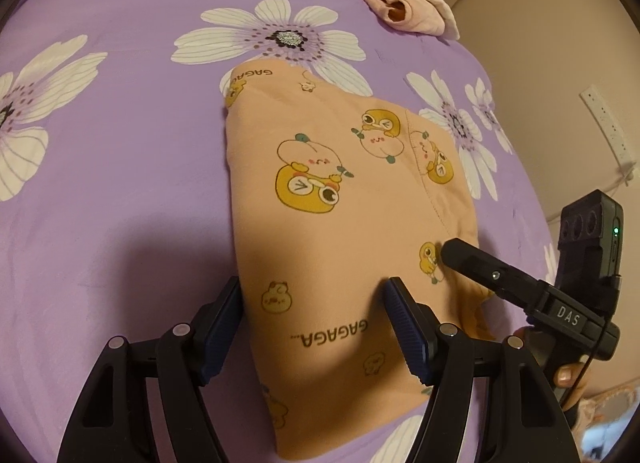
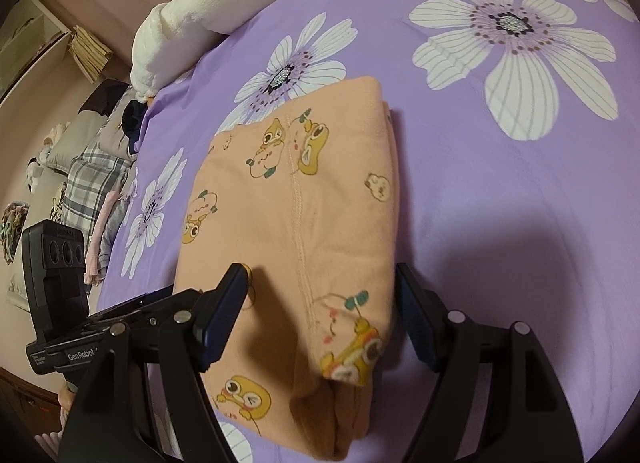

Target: Fold small clothes

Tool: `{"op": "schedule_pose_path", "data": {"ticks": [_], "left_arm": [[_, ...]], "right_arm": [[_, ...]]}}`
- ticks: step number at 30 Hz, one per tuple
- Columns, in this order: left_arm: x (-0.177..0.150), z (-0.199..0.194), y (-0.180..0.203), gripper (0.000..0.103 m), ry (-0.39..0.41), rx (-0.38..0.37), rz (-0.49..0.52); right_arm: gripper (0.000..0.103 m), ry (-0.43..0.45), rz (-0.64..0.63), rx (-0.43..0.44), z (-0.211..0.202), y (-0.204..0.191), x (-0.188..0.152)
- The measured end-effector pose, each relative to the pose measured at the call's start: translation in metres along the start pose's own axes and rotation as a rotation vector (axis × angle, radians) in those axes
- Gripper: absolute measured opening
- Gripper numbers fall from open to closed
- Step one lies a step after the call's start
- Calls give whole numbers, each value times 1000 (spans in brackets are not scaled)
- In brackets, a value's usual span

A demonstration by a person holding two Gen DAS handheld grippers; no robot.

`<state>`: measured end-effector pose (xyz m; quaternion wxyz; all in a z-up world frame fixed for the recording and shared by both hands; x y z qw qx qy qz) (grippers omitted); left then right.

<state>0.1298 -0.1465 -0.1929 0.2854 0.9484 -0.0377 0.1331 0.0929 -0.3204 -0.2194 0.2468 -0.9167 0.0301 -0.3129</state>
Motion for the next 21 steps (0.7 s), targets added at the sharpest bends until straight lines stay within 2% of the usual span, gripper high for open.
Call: {"op": "schedule_pose_path", "data": {"ticks": [8, 11, 13, 15, 19, 21], "left_arm": [[5, 5, 4, 69, -3, -14, 9], [7, 8, 6, 69, -1, -24, 14], [7, 9, 7, 69, 3, -33, 14], [7, 10, 9, 69, 10, -37, 21], [7, 8, 11, 58, 18, -41, 24], [8, 7, 11, 48, 19, -47, 16]], "right_arm": [[72, 5, -30, 9, 8, -2, 8], [64, 3, -50, 6, 13, -4, 12], [53, 6, -56, 12, 16, -5, 15], [47, 7, -67, 9, 18, -8, 15], [33, 18, -122, -28, 18, -15, 17], [25, 26, -145, -49, 15, -16, 19]]}}
Point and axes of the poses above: each gripper's, at about its wrist camera, not at the fingertips, and z roughly the way its jaws point, y to its right, x to its top, the point moved 10 cm from there along z, roughly the way its jaws point, and after that the axes turned 15 degrees about -z, right-handed, at the moved point
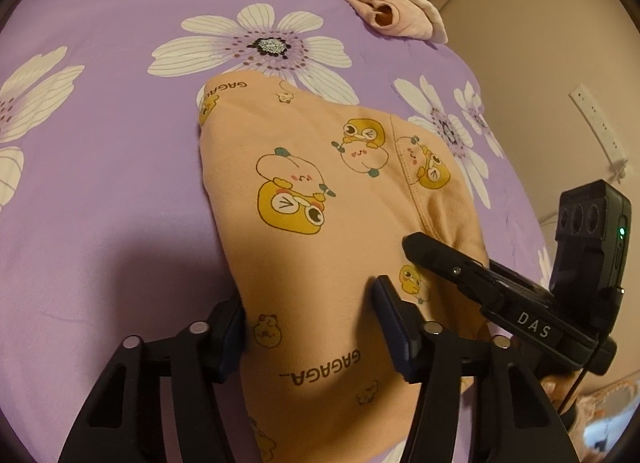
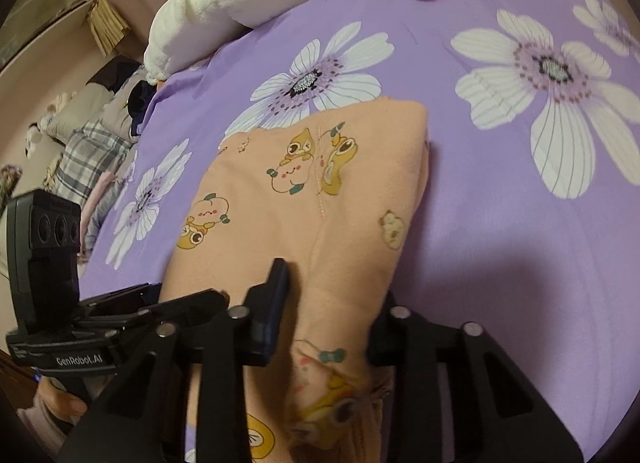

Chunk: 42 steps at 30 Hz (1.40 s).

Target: Fold small clothes

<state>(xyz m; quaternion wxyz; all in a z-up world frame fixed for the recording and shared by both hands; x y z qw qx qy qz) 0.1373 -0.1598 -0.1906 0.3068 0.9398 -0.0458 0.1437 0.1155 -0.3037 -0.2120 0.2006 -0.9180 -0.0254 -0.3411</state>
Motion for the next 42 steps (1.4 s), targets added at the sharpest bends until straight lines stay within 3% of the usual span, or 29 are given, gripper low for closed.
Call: {"op": "schedule_pose_path", "data": {"ticks": [4, 7, 18, 27, 35, 42], "left_arm": [[1, -6, 4, 32, 15, -11, 3], [2, -14, 7, 27, 31, -22, 3], [5, -41, 8, 26, 78, -60, -14], [27, -80, -22, 26, 164, -20, -32], [36, -86, -64, 26, 183, 72, -69], [30, -77, -89, 26, 148, 152, -95]], "right_arm": [[19, 37, -14, 7, -9, -5, 6], [19, 61, -50, 7, -16, -17, 12], [18, 127, -122, 34, -36, -55, 34], [18, 162, -193, 84, -28, -101, 59], [19, 123, -191, 140, 9, -132, 62], [27, 0, -102, 135, 39, -115, 37]]}}
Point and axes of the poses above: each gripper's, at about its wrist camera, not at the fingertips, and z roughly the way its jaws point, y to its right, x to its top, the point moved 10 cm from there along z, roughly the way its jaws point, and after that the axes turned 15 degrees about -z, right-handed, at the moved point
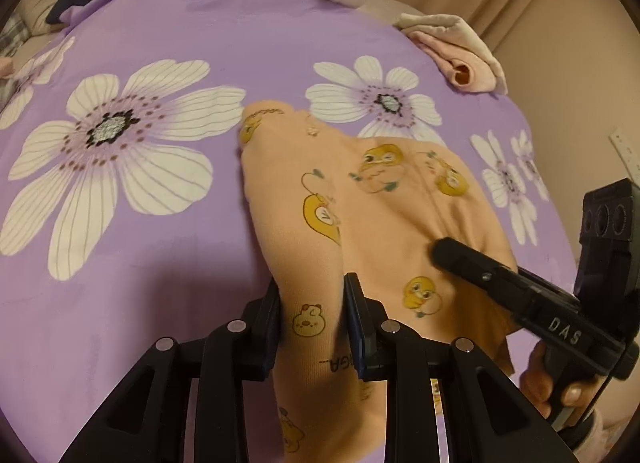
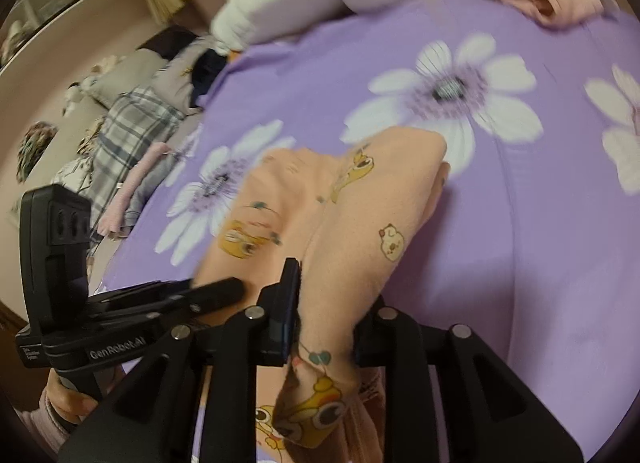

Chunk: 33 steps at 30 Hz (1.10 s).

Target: Fold small clothes

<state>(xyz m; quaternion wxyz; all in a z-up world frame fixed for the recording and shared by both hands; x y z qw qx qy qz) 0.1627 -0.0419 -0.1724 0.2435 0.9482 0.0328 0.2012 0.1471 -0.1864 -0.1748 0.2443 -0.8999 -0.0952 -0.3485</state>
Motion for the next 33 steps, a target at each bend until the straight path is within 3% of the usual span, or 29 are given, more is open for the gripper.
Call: {"op": "schedule_pose_path", "data": {"ticks": [2, 6, 11, 14, 15, 19, 23, 27, 29, 30, 33], "left_arm": [[0, -3, -2, 27, 3, 5, -5], [-3, -11, -6, 33, 21, 62, 14], [-3, -34, -2, 33, 98, 102, 64], [-7, -48, 9, 33, 137, 78, 99], [-10, -50, 12, 33, 139, 67, 106], [-24, -38, 17, 33, 98, 72, 148], [-33, -13, 2, 33, 36, 110, 121], [-34, -15, -1, 33, 31, 97, 98], [-36, -20, -1, 33, 35, 97, 99], [-38, -23, -1, 33, 36, 94, 99], [-46, -30, -2, 33, 39, 92, 103]], "right_arm": [[36, -4, 36, -9, -4, 10, -4], [43, 18, 70, -77, -23, 31, -5], [44, 97, 49, -101, -51, 30, 8], [36, 127, -31, -75, -55, 9, 18], [28, 124, -60, -54, -52, -1, 19], [18, 57, -105, -37, -26, -15, 11], [15, -35, -35, -91, -2, 5, -9], [5, -76, 19, -111, 4, 24, -25], [7, -68, 11, -114, -3, 22, -24], [13, -57, -3, -112, -8, 17, -22], [14, -29, -46, -86, -21, 2, -20]]}}
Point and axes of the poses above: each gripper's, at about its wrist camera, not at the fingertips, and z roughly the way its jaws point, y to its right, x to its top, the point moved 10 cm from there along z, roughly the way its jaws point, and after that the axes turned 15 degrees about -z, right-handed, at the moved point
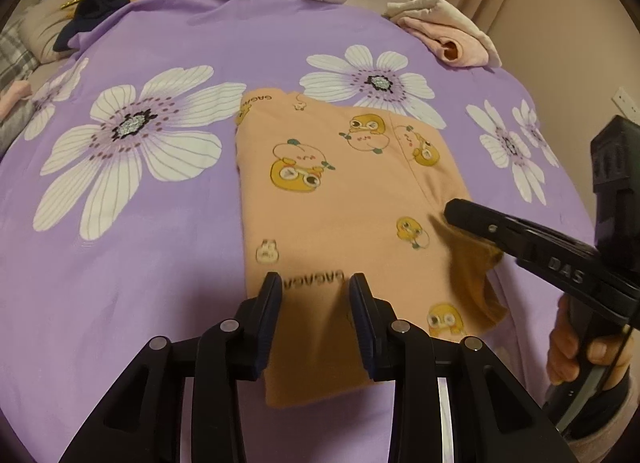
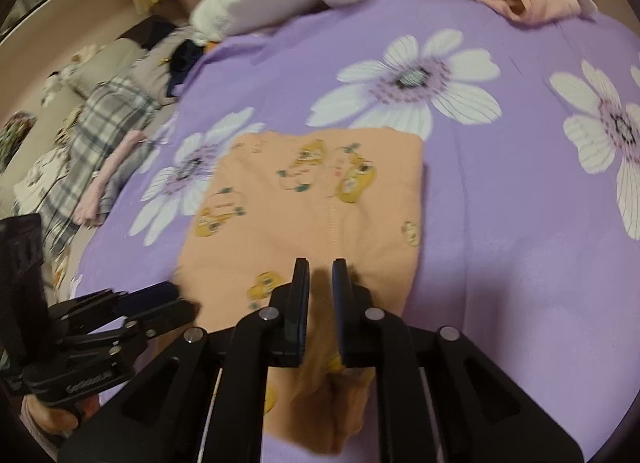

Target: Fold small clothes

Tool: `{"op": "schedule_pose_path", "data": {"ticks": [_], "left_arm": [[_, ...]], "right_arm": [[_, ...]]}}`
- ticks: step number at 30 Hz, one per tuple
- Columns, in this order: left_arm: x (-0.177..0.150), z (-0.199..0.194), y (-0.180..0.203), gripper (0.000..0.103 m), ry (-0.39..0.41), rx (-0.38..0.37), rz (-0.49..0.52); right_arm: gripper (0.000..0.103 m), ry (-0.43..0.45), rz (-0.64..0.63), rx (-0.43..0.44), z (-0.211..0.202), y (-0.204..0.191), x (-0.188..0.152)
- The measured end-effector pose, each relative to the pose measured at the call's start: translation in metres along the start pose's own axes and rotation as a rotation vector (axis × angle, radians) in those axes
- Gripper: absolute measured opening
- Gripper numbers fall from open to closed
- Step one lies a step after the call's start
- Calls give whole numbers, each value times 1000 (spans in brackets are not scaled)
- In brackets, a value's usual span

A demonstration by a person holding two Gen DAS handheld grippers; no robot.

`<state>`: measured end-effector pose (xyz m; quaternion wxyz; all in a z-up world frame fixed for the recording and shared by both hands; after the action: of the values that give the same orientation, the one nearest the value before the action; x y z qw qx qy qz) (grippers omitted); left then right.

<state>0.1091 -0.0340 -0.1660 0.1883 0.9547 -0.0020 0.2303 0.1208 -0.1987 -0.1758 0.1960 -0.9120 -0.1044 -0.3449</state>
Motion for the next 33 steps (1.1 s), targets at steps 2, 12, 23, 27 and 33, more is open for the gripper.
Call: {"op": "schedule_pose_path", "data": {"ticks": [2, 12, 23, 27, 33], "left_arm": [[-7, -1, -2, 33, -1, 10, 11], [-16, -15, -3, 35, -5, 65, 19], [-2, -85, -1, 94, 130, 152, 21], [3, -111, -2, 95, 160, 186, 6], [-2, -123, -6, 101, 184, 198, -3]], "right_arm": [[14, 16, -30, 28, -8, -12, -3], [17, -91, -101, -22, -4, -26, -44], [93, 34, -176, -187, -81, -37, -7], [103, 45, -176, -205, -104, -46, -1], [103, 77, -169, -236, -124, -60, 1]]}}
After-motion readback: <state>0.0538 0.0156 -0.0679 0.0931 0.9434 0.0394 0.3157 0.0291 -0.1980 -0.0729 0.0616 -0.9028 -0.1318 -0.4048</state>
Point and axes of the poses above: each gripper's, at about its wrist camera, not at the fingertips, and z roughly the way its jaws point, y to its right, x to its top, the point moved 10 cm from there along z, roughly the way its jaws point, and after that the axes turned 15 degrees about -z, right-handed, at the moved point
